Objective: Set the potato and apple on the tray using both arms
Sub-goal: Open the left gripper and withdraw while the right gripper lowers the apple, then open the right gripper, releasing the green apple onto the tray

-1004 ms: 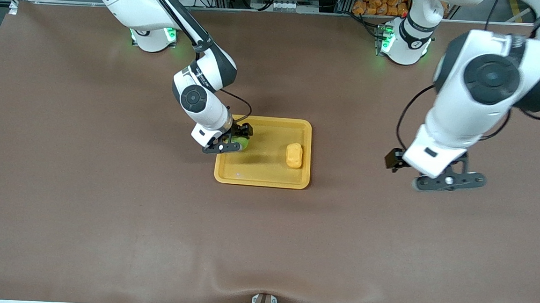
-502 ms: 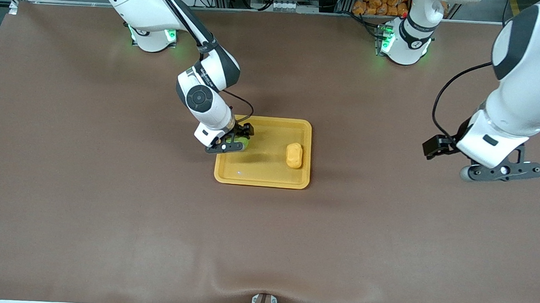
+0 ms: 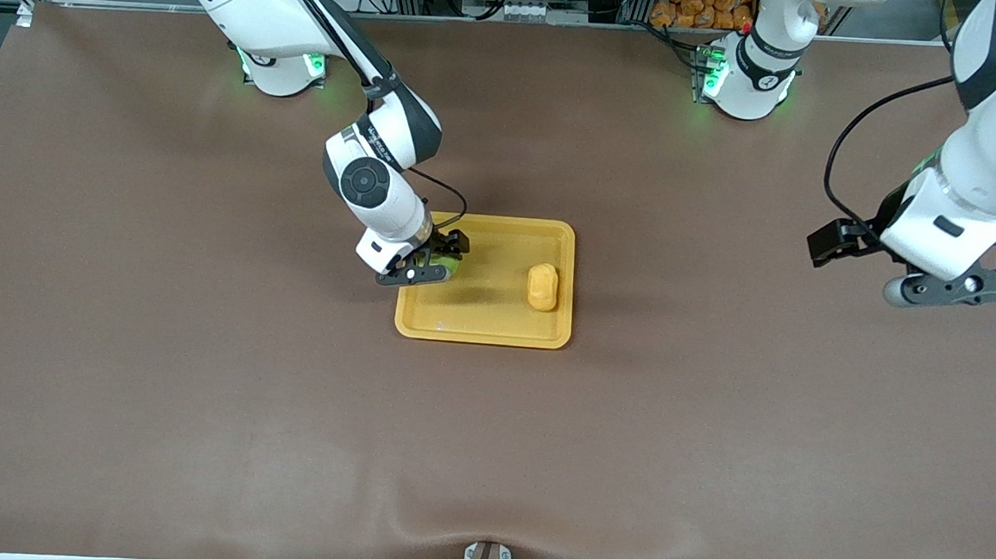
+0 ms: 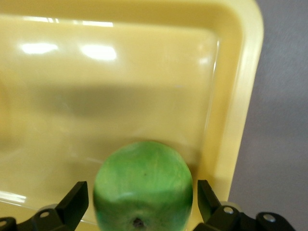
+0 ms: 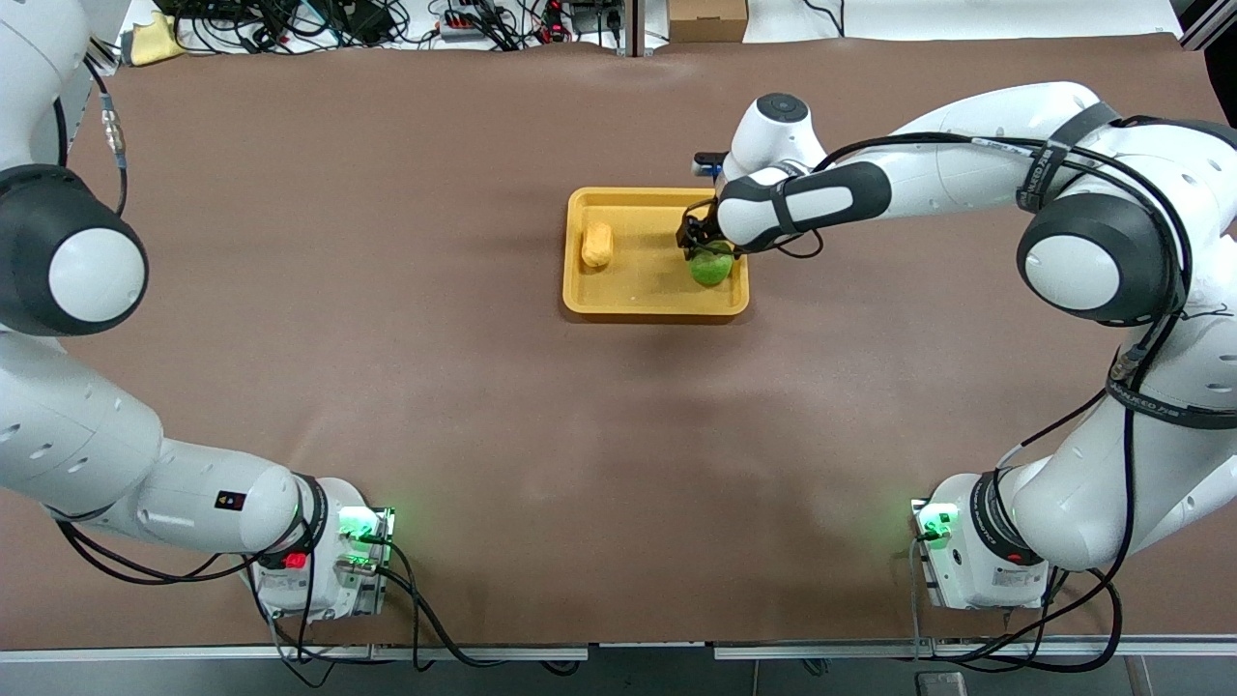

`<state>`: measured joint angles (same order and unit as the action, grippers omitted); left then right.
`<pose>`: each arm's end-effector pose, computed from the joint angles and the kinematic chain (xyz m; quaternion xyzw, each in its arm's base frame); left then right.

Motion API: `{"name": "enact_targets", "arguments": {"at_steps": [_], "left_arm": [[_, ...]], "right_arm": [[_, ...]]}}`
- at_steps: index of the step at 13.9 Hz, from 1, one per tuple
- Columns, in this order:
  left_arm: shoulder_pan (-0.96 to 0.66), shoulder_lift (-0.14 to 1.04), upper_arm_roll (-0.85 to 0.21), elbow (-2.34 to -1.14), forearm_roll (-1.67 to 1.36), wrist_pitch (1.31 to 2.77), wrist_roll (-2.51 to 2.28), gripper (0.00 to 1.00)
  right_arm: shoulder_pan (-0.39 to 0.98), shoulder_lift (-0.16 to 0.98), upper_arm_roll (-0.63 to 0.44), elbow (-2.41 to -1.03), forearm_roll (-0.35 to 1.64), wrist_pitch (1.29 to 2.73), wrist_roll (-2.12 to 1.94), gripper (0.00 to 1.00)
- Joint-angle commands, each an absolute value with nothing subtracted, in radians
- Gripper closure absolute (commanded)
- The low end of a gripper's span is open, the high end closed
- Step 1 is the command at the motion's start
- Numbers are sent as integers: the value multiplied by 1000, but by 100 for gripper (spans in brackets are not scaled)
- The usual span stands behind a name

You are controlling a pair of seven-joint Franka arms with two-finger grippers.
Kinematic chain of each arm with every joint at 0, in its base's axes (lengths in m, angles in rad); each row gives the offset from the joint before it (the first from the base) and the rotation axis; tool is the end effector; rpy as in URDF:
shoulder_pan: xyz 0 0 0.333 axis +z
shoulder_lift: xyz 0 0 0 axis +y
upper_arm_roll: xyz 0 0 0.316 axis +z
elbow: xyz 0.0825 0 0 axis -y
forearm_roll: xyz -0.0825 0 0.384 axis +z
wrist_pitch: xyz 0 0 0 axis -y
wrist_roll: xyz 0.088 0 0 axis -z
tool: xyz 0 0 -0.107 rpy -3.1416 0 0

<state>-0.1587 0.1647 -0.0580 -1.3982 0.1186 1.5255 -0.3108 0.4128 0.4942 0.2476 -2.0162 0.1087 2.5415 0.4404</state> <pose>0.5898 -0.1133 0.6073 -0.9971 -0.0488 0.0037 0.0574 0.4837 0.3695 0.2149 -0.9945 -0.0499 0.0292 0.0870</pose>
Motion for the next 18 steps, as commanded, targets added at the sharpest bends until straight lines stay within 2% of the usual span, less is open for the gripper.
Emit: {"name": "enact_targets", "arguments": {"at_steps": [1,3,8,12,15,18], "left_arm": [[-149,132,-66,-1416,98,1506,-291,0],[-147,121,-64,-1420,98,1506,-285,0],[-114,77,-61,-1431,97,1505,-209,0],[-103,-4,-58,-1518,91,1499,-164,0],[-106,-69,-22,-1580,52,1496,-163,0],[-113,-132,-17,-1634,51,1496,-164,0]], "right_arm": [[375,419,242,-2023,89,2481,466,0],[290,352,244,-2037,90,2470,454,0],[137,119,244,-2034,91,2237,407,0],[66,-12,224,-2034,97,2111,310,0],[69,-35,85,-2004,103,2053,130,0],[66,-35,-47,-1887,121,1881,-35,0]]}}
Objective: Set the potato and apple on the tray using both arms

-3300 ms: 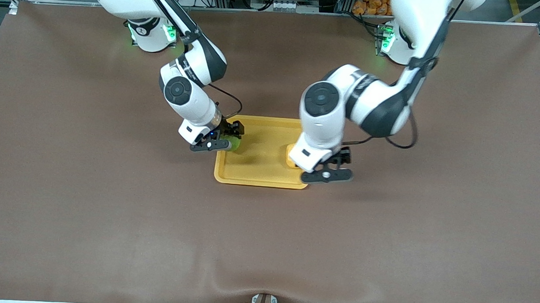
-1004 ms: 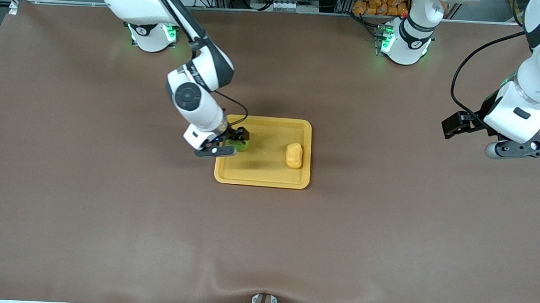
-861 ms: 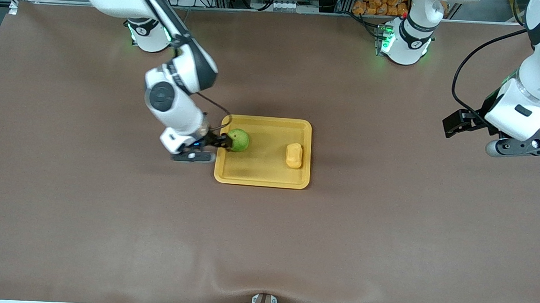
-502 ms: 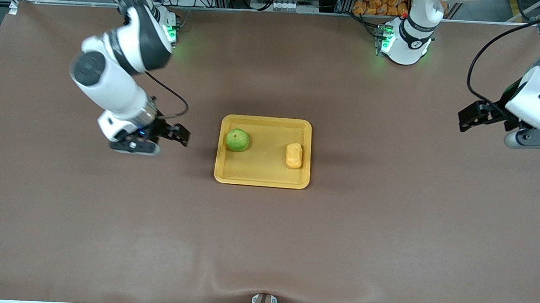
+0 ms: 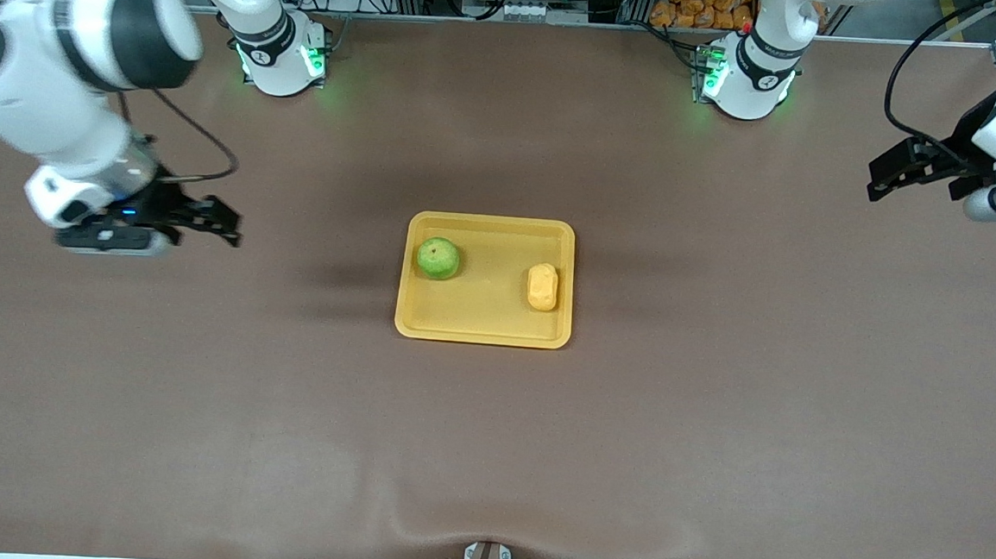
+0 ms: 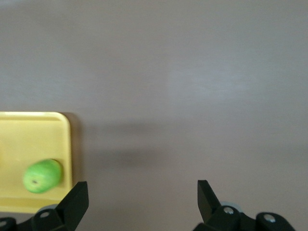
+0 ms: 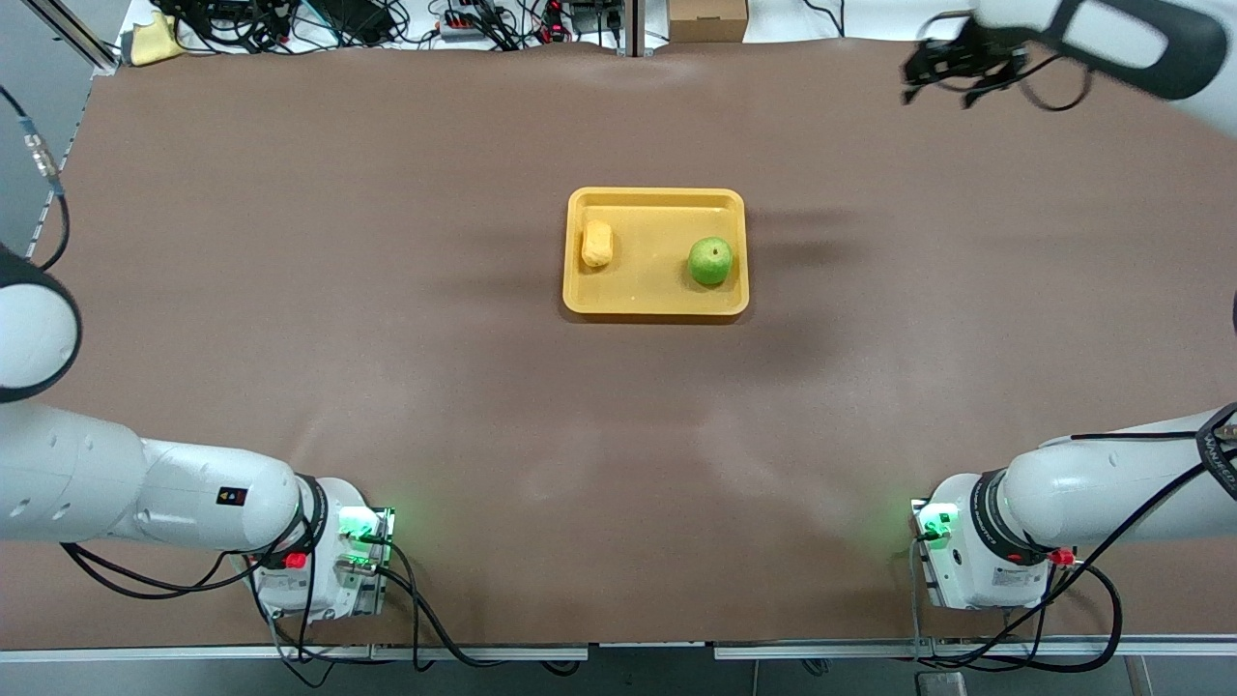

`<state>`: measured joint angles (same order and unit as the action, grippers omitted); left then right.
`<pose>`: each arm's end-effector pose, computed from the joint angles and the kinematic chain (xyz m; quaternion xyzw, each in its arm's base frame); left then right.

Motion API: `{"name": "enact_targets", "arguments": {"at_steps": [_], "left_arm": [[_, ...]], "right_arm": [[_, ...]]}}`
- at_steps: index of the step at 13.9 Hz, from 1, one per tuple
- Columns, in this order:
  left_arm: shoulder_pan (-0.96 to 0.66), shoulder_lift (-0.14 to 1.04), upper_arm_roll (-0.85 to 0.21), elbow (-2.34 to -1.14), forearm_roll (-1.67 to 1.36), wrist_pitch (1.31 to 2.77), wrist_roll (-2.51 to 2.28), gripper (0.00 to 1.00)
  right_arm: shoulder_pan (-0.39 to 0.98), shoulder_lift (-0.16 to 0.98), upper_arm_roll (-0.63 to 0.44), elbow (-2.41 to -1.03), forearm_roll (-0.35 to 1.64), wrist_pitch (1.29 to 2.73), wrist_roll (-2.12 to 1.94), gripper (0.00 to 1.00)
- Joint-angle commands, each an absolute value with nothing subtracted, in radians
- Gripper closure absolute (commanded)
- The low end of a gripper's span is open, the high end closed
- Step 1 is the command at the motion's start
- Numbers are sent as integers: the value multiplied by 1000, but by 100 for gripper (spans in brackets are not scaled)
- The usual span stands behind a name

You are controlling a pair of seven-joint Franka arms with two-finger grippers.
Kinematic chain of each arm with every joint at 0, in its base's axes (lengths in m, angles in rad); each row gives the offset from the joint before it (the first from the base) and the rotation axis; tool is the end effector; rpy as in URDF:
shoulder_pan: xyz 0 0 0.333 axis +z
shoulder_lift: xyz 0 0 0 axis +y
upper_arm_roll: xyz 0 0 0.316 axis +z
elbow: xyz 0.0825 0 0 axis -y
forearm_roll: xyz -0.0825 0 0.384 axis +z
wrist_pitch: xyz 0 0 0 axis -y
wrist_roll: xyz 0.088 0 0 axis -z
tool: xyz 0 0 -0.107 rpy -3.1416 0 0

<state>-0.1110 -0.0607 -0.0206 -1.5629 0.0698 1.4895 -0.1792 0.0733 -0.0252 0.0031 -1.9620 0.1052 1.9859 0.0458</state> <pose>0.5237 -0.0617 0.6542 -0.9990 -0.0264 0.0008 0.0360 0.5537 0.0490 0.4884 -0.9985 0.0047 -0.0215 0.0500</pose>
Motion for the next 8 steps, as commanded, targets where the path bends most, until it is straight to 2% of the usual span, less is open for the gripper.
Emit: {"name": "enact_targets", "arguments": {"at_steps": [1,5,8], "left_arm": [[-114,-144,-17,-1641,51,1496,-164,0],[-107,-146,-26,-1641,49,1494,-166,0],[-112,-143,-26,-1638,49,1491,-164,0]], "right_arm": [[61,-37,-78,-1841,121,1820,-67,0],[-18,-41,-95,-1712,120,1620,-91,0],[-25,-58,-100,-1654,104,1513,-89,0]]}}
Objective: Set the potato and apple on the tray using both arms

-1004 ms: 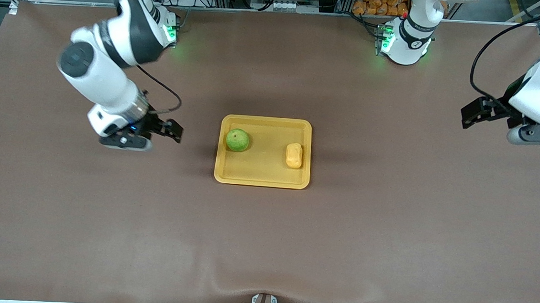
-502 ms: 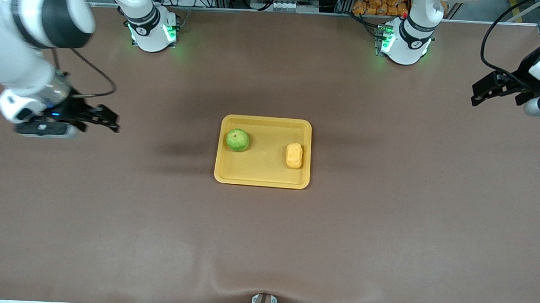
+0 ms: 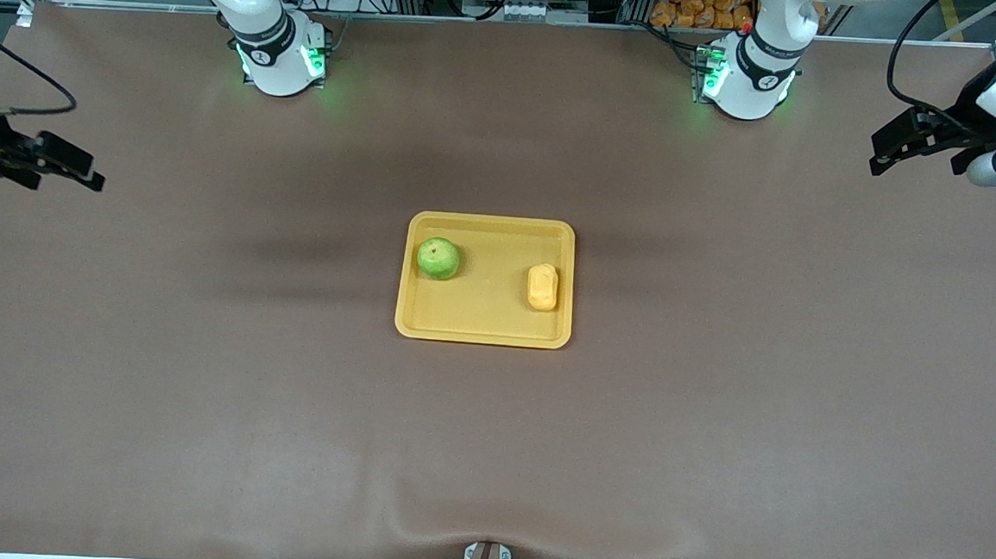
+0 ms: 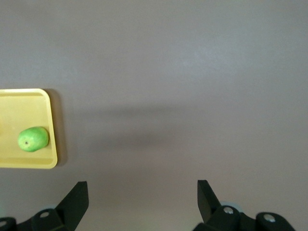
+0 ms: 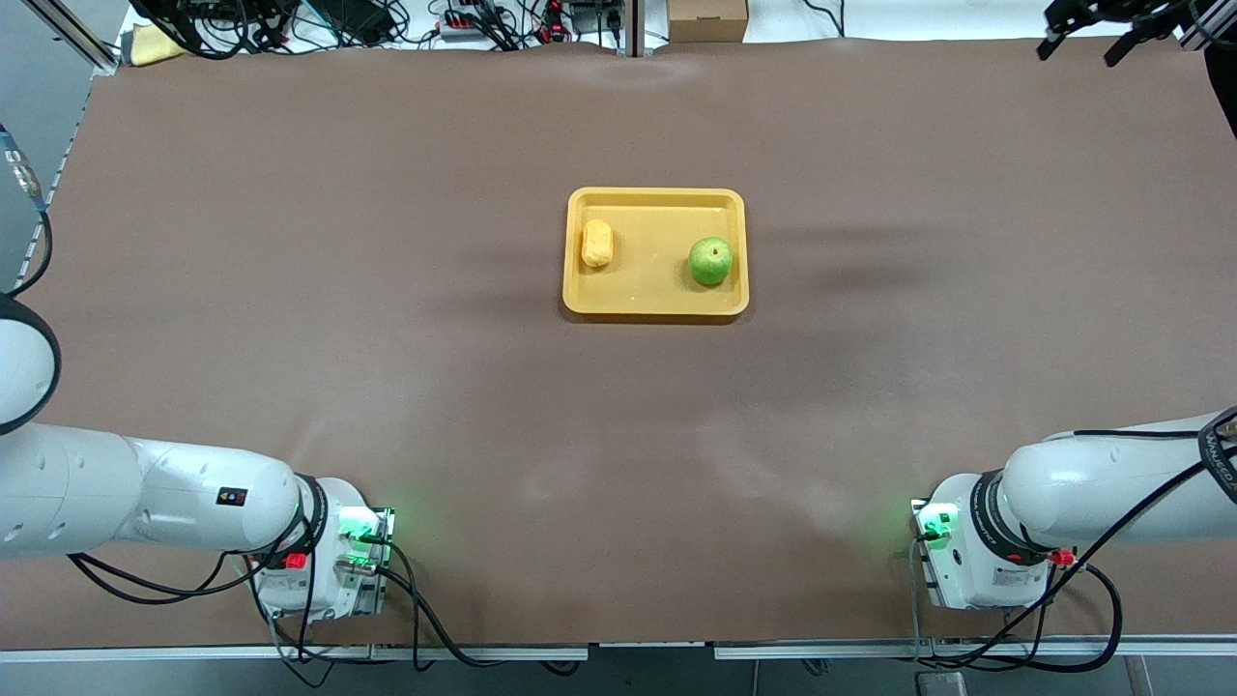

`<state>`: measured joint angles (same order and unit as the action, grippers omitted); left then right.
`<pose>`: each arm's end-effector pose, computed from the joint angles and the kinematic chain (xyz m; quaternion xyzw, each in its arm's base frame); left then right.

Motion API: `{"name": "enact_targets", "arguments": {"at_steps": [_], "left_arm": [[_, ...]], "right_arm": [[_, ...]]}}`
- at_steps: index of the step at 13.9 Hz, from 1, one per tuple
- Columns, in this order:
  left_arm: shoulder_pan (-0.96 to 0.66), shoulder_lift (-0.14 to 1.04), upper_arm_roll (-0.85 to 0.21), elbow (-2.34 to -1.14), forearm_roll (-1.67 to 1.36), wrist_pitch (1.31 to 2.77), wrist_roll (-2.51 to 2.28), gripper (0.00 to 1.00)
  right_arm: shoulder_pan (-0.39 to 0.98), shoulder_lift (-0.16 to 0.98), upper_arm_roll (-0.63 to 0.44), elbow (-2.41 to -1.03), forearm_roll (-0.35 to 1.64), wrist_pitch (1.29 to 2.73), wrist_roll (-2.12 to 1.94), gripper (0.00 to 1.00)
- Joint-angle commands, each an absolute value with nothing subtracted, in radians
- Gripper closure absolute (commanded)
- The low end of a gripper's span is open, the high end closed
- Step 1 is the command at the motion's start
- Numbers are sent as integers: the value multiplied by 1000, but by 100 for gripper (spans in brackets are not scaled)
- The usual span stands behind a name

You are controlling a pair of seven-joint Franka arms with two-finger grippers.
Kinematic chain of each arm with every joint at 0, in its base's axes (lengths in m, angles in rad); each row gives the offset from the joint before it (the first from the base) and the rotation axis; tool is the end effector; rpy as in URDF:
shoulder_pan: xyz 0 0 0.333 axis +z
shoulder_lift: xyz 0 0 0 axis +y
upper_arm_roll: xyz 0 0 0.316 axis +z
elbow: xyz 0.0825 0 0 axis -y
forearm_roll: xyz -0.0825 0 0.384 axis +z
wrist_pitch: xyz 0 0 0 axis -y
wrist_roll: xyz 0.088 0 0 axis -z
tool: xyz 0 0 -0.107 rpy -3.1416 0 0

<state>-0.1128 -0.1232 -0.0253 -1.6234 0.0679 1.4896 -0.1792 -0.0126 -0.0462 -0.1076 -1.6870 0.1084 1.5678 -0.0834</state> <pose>0.5032 -0.0631 0.6585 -0.9991 -0.0232 -0.0003 0.0358 0.5341 -0.0541 0.5953 -0.9975 0.0200 0.0306 0.0600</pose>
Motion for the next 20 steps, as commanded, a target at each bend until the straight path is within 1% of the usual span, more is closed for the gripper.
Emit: {"name": "enact_targets", "arguments": {"at_steps": [1,3,8,12,14,20], "left_arm": [[-113,-143,-26,-1635,49,1482,-164,0],[-114,-143,-26,-1631,49,1456,-163,0],[-115,-143,-46,-1628,49,1431,-166,0],[-107,-132,-46,-1603,49,1433,-161,0],[-107,-130,-43,-1597,49,1433,-146,0],[-104,-130,-31,-1591,48,1431,-106,0]], "right_arm": [[-23,-78,-100,-1654,103,1485,-87,0],[-18,-112,-94,-1661,71,1480,-77,0],[-18,-110,-94,-1658,49,1482,-40,0],[-18,-112,-92,-1655,-11,1467,-6,0],[-20,-112,-92,-1657,-11,1447,-6,0],[2,-110,-78,-1657,-25,1450,0,0]]}}
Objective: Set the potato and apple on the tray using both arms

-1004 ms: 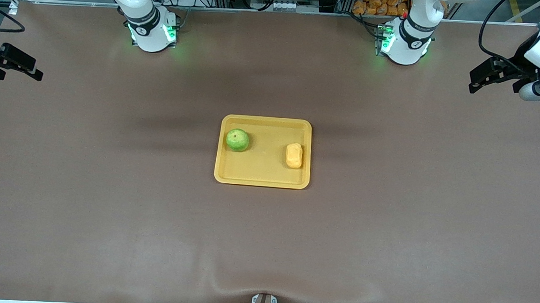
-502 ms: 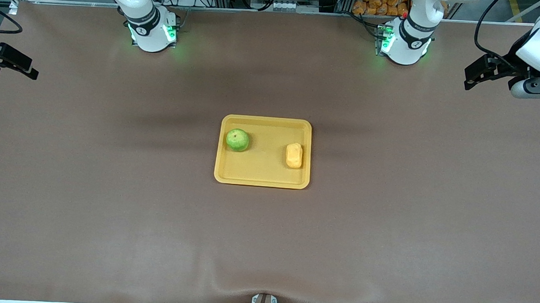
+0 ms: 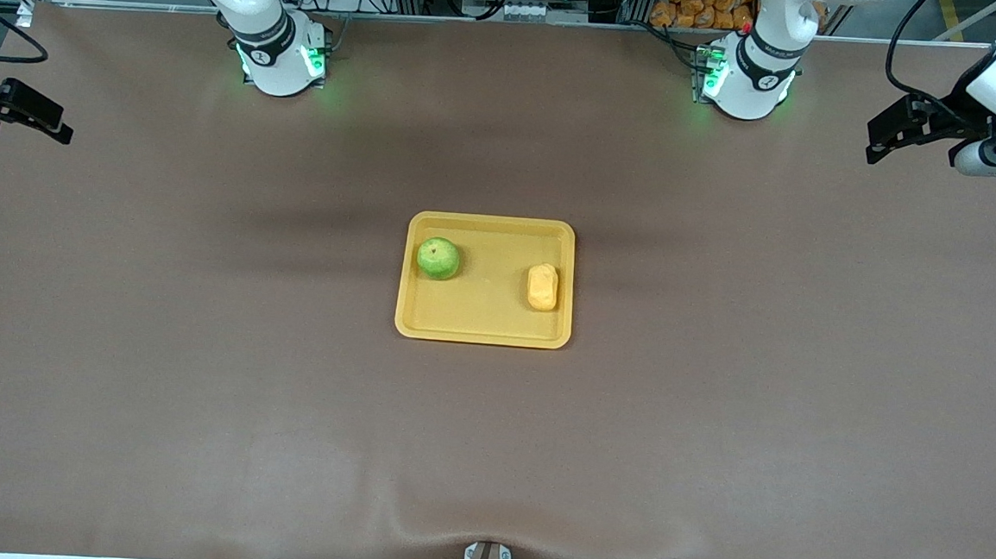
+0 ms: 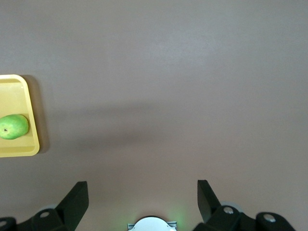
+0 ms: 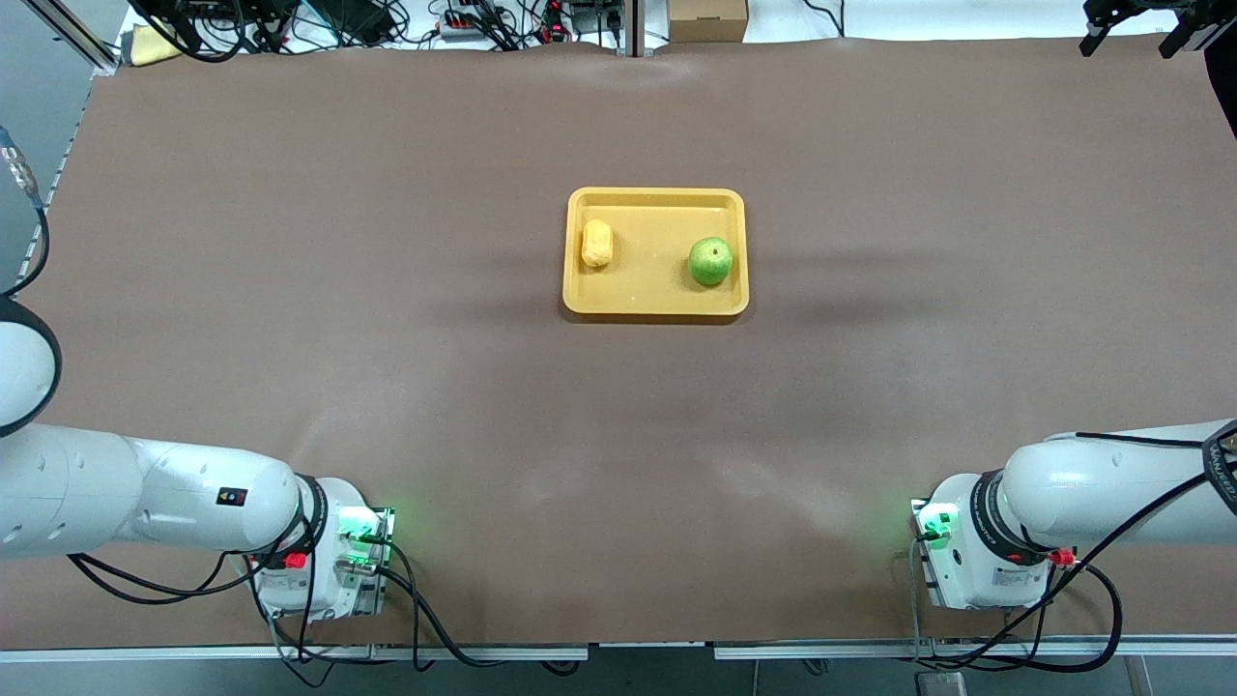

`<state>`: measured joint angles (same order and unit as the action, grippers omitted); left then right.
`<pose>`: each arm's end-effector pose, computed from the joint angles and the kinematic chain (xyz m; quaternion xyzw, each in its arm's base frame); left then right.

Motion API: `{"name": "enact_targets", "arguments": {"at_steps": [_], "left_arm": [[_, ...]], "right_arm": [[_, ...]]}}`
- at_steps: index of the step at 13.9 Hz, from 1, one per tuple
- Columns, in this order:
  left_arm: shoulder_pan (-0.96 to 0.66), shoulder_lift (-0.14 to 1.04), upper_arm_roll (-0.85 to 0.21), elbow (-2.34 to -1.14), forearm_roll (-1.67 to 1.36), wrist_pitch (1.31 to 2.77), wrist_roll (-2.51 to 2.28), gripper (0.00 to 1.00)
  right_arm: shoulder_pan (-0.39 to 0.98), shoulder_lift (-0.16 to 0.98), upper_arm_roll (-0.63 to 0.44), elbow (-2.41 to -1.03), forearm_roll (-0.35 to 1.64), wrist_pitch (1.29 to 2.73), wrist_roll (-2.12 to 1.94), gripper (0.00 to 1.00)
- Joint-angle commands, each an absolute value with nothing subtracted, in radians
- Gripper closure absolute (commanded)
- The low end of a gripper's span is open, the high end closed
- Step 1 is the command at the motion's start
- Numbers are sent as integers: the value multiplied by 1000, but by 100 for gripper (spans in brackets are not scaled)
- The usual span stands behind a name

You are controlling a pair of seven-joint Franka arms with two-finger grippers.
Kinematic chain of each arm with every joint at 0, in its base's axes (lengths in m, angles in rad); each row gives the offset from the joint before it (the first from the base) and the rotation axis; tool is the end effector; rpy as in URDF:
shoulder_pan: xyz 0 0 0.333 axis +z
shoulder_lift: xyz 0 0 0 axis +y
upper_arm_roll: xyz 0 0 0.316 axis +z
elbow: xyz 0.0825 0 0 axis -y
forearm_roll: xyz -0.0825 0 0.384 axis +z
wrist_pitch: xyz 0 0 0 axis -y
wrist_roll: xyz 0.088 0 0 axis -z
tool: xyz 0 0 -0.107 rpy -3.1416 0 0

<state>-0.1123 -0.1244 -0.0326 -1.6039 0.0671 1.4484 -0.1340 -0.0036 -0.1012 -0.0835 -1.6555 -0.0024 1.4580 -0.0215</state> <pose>0.4979 -0.0660 0.6645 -0.9993 0.0017 0.0105 0.0372 0.5080 -0.0469 0.6294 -0.9983 0.0324 0.0481 0.0056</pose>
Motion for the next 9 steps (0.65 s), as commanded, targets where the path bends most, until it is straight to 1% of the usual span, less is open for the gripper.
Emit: {"name": "enact_targets", "arguments": {"at_steps": [1,9], "left_arm": [[-103,-130,-29,-1589,48,1431,-103,0],[-103,-121,-23,-1582,28,1439,-100,0]], "right_arm": [[-2,-110,-80,-1657,-17,1453,0,0],[-3,-110,-81,-1660,-15,1447,2,0]]}}
